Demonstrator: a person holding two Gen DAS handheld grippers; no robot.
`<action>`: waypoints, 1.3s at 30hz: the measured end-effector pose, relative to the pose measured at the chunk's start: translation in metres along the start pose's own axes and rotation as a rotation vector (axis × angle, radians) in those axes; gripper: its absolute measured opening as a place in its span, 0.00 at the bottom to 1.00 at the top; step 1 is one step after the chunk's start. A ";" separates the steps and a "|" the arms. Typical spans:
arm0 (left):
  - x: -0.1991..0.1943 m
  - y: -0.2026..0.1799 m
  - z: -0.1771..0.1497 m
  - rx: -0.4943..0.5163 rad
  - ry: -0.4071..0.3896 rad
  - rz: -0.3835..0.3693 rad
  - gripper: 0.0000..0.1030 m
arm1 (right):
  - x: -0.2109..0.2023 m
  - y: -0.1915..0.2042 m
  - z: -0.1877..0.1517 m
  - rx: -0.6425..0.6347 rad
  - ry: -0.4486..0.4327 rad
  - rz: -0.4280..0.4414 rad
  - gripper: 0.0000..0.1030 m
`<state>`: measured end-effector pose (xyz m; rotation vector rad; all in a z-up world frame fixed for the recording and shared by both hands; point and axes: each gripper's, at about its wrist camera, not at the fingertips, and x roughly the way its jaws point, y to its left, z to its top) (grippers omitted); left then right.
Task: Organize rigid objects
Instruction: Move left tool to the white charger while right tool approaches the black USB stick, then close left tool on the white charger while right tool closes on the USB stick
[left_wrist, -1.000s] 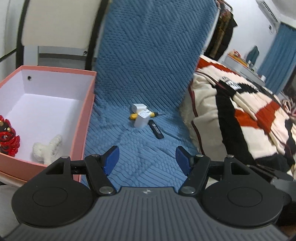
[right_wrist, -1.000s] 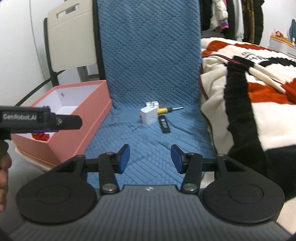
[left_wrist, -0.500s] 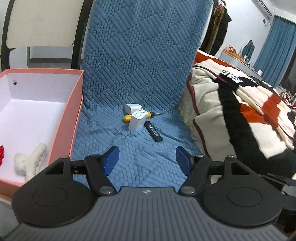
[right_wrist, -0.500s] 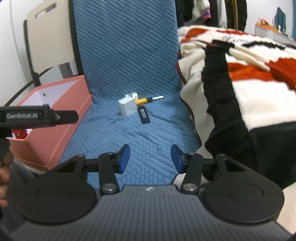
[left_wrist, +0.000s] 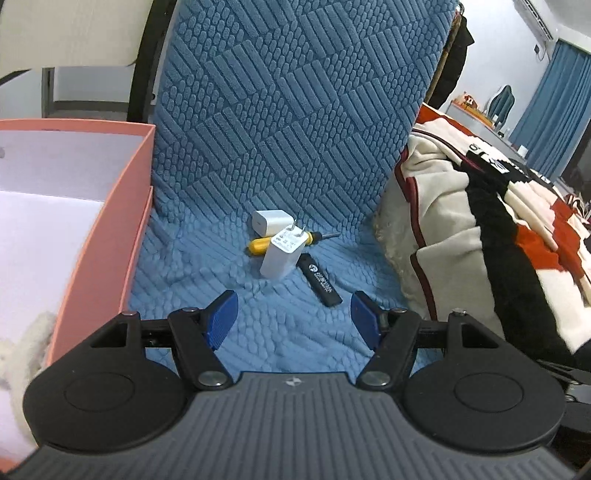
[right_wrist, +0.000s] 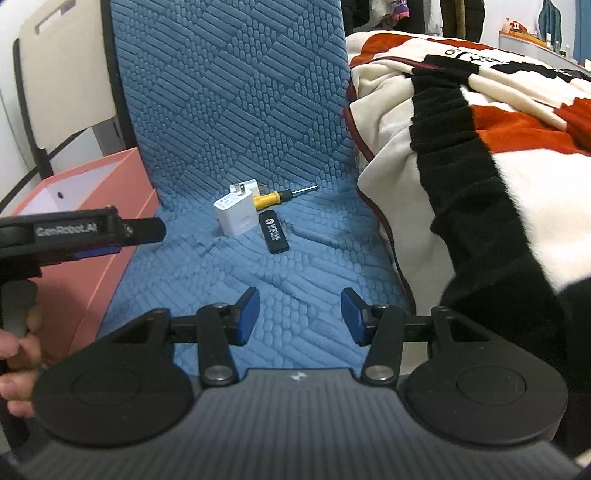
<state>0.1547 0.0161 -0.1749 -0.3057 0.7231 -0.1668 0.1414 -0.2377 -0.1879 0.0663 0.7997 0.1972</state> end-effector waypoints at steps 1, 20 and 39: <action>0.005 0.001 0.001 -0.007 0.007 -0.001 0.70 | 0.005 0.000 0.003 0.006 0.005 0.001 0.50; 0.106 0.001 0.042 0.057 0.103 -0.006 0.70 | 0.113 0.009 0.026 -0.039 0.065 0.092 0.50; 0.175 0.013 0.056 0.084 0.200 -0.027 0.57 | 0.194 0.004 0.061 -0.098 0.115 0.196 0.32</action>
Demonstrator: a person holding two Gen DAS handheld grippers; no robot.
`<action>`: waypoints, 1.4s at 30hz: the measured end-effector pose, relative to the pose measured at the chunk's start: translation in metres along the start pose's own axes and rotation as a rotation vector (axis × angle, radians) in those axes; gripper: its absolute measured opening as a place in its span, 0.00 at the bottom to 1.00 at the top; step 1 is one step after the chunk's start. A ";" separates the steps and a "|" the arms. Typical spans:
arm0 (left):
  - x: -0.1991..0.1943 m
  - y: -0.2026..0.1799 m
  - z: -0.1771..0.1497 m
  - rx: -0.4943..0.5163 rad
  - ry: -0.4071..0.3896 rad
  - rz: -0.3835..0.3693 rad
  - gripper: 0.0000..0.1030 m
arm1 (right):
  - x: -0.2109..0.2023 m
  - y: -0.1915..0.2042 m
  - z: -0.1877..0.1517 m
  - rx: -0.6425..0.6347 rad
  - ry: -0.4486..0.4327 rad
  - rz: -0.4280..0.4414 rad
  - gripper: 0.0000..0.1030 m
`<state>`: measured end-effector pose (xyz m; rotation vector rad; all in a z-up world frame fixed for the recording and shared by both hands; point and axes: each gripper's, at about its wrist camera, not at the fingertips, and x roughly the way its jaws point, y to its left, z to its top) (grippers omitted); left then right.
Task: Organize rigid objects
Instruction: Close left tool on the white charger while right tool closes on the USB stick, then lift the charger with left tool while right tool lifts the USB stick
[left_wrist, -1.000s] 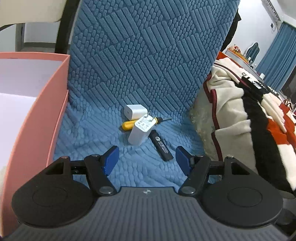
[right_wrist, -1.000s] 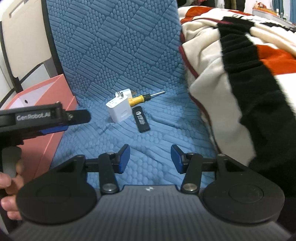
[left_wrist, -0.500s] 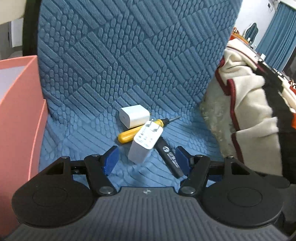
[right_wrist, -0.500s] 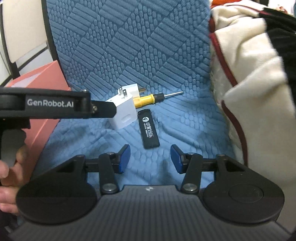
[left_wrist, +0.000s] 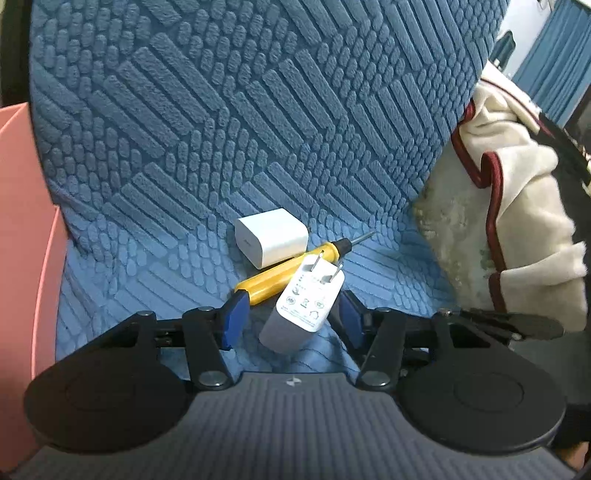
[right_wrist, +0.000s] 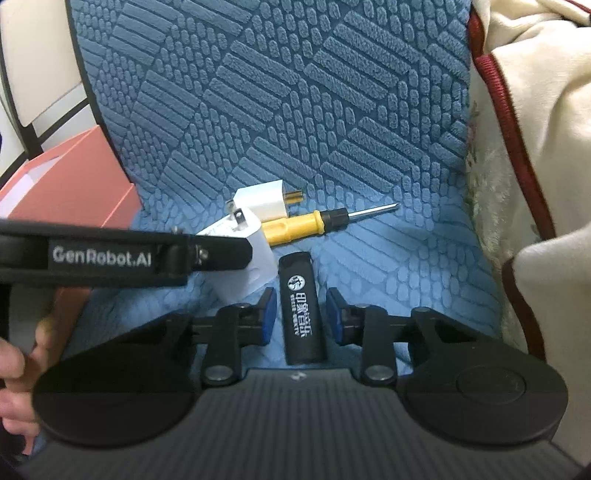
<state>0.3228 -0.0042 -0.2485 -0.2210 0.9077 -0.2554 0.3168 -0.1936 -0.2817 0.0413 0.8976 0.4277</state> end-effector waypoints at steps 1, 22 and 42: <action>0.002 0.000 0.000 0.000 0.004 0.002 0.57 | 0.002 -0.001 0.002 -0.007 0.002 -0.002 0.32; 0.023 -0.001 0.004 -0.039 0.015 -0.010 0.39 | 0.015 0.016 0.002 -0.150 -0.019 -0.061 0.33; -0.022 0.006 -0.015 -0.107 0.028 -0.026 0.32 | -0.022 0.018 -0.015 0.001 0.019 -0.038 0.26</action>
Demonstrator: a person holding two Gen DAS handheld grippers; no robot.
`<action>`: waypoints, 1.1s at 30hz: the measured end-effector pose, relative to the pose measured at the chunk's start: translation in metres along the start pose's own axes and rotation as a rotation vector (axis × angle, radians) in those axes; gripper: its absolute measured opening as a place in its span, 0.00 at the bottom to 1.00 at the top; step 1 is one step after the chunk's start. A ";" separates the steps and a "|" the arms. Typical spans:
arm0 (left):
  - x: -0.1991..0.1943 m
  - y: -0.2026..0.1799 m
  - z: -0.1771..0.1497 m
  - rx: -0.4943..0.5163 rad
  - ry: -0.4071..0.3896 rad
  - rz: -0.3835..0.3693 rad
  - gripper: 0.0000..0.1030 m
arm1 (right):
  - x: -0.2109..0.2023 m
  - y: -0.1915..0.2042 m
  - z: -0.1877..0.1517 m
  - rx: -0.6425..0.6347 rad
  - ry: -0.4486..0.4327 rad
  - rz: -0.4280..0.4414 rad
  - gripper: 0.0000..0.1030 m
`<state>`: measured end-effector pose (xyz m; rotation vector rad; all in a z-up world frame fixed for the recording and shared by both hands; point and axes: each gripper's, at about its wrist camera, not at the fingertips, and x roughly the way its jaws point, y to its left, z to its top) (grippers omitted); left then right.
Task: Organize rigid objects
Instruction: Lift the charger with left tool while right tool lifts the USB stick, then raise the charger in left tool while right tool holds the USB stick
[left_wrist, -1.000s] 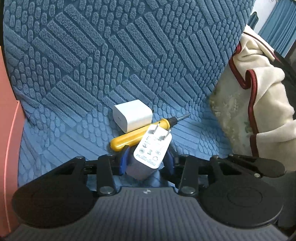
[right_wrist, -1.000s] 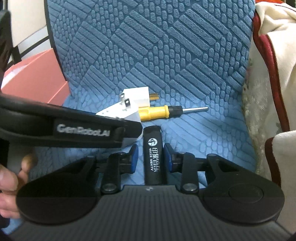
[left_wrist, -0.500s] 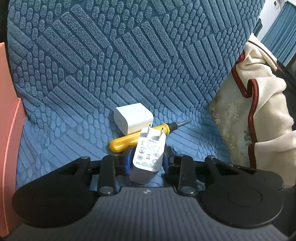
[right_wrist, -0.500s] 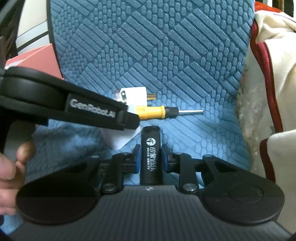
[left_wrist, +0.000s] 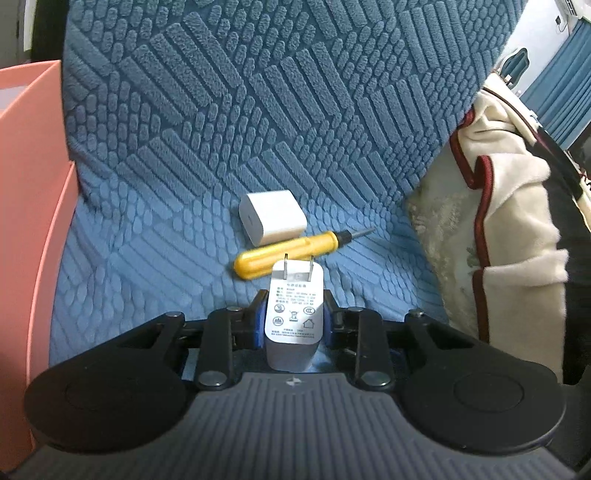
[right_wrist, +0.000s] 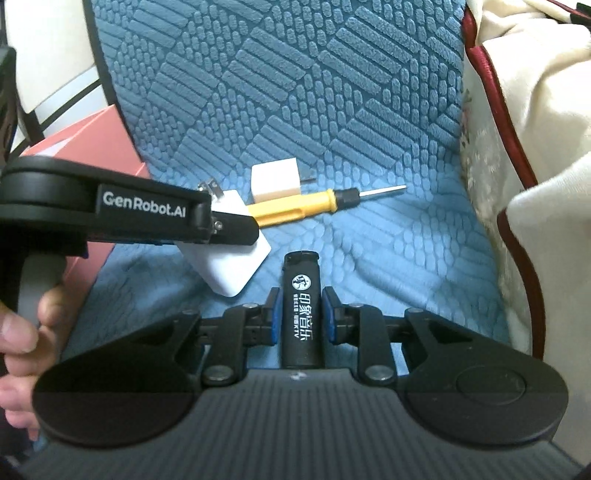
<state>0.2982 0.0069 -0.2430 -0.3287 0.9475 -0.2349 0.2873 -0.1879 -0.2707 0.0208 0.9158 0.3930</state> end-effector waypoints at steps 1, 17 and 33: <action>-0.003 -0.001 -0.003 -0.002 0.000 0.002 0.32 | -0.002 0.002 -0.002 -0.001 0.007 0.001 0.26; -0.053 0.001 -0.046 -0.045 0.034 0.039 0.32 | -0.036 0.028 -0.039 0.021 0.050 -0.059 0.26; -0.099 0.001 -0.101 -0.131 0.014 0.077 0.32 | -0.064 0.061 -0.069 -0.024 0.075 -0.130 0.26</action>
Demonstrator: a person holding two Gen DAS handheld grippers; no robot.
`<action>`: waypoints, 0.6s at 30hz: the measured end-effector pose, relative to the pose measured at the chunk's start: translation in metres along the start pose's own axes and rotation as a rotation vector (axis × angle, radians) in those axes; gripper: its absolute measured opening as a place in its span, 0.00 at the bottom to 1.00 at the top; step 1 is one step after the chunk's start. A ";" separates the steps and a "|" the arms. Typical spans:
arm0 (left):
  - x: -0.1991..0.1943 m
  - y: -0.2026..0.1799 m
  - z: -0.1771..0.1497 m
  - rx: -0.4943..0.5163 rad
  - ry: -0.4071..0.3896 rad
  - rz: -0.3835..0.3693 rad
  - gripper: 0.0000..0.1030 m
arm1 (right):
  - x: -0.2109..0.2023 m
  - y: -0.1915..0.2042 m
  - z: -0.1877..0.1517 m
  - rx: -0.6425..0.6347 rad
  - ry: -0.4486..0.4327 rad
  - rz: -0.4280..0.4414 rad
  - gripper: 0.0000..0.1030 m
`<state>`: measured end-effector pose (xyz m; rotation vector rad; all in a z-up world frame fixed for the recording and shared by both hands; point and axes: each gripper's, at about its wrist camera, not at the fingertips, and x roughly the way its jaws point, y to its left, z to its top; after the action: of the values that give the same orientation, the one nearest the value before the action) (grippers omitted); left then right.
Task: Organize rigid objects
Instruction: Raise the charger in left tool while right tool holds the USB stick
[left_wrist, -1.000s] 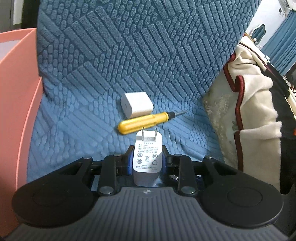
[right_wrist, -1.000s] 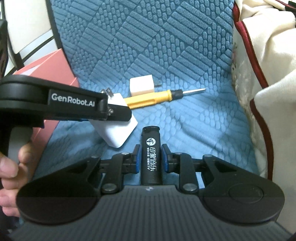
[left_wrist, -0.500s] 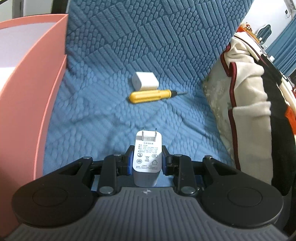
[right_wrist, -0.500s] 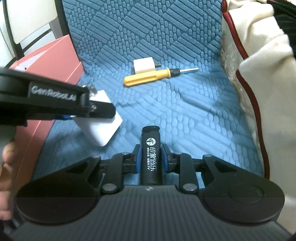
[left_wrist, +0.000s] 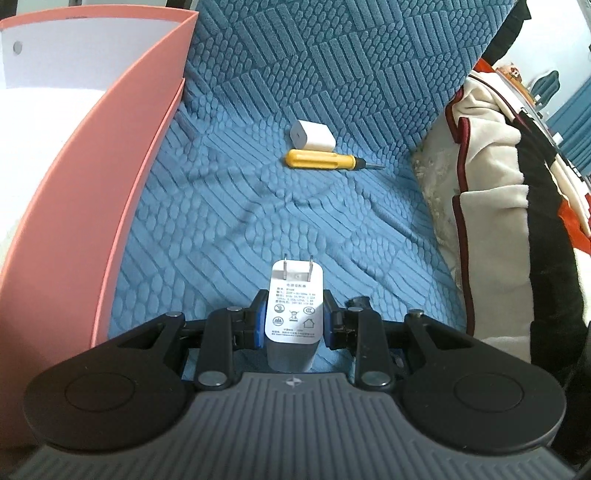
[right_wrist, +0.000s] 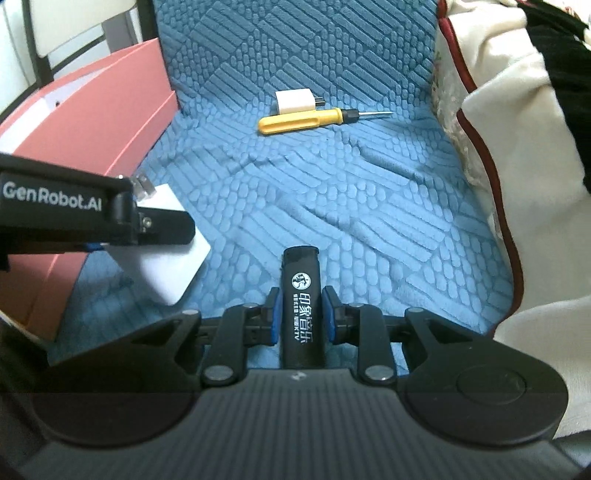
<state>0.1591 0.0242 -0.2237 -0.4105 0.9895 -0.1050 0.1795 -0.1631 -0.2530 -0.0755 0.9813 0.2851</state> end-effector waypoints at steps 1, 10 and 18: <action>0.000 -0.002 -0.001 0.006 0.000 0.002 0.32 | 0.000 0.001 0.000 -0.009 -0.003 -0.003 0.26; 0.000 0.000 0.002 0.021 -0.018 0.035 0.32 | 0.002 0.000 0.000 -0.003 -0.015 0.019 0.41; 0.000 0.002 0.004 0.010 -0.026 0.052 0.32 | 0.006 0.007 -0.001 -0.052 -0.032 0.023 0.41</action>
<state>0.1621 0.0272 -0.2226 -0.3756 0.9733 -0.0578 0.1795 -0.1554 -0.2579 -0.1065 0.9440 0.3320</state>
